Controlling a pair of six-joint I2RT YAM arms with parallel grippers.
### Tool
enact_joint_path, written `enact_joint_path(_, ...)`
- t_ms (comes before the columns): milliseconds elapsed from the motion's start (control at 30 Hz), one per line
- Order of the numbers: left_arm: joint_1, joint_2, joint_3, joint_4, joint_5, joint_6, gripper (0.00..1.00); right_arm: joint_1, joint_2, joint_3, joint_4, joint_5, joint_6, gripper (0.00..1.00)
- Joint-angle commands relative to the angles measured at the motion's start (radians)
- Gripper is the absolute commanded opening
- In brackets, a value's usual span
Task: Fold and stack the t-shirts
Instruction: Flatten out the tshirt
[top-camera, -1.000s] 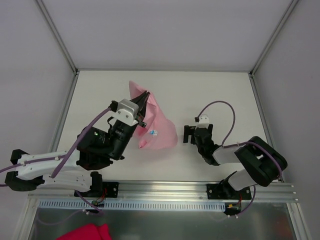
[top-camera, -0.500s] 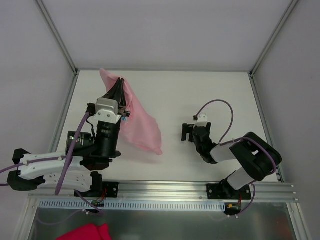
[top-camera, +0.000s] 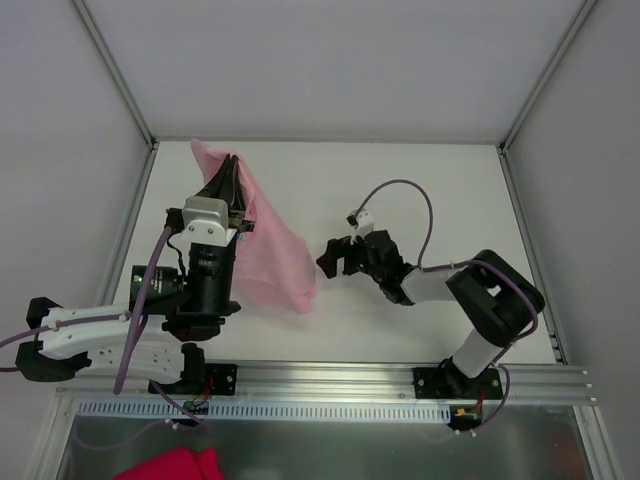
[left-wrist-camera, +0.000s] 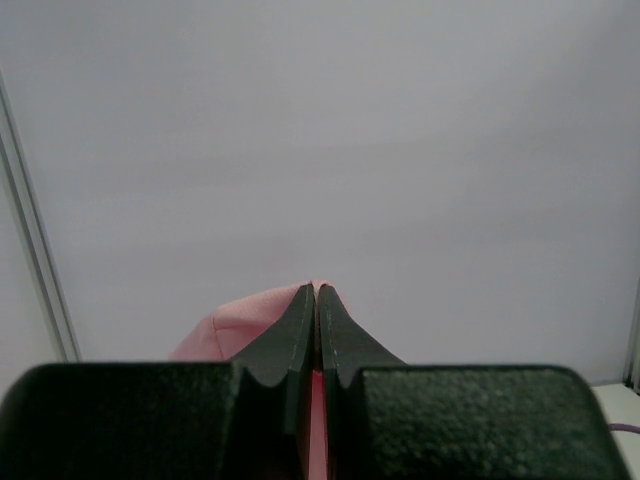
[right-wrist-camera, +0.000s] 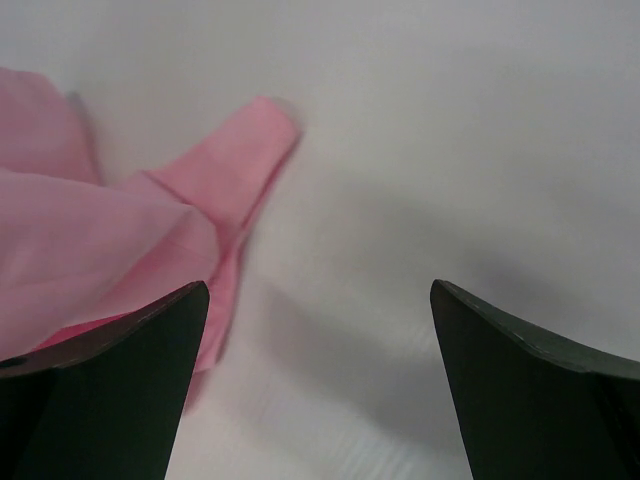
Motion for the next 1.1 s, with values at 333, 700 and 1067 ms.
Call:
enact_joint_path(333,0.026,-0.018,0.051,0.034,0.019,0.021,0.0,0.15,0.304,0.142,0.152,-0.216,0.136,0.99)
enact_joint_path(700,0.107,-0.061,-0.098,-0.051,-0.006,-0.176,0.0,0.172,0.233,0.139,-0.017,-0.042,0.032,0.99)
enact_joint_path(1067,0.106,-0.121,-0.147,-0.717,-0.165,-0.74,0.0,0.061,0.212,0.289,-0.189,0.043,0.001,0.99)
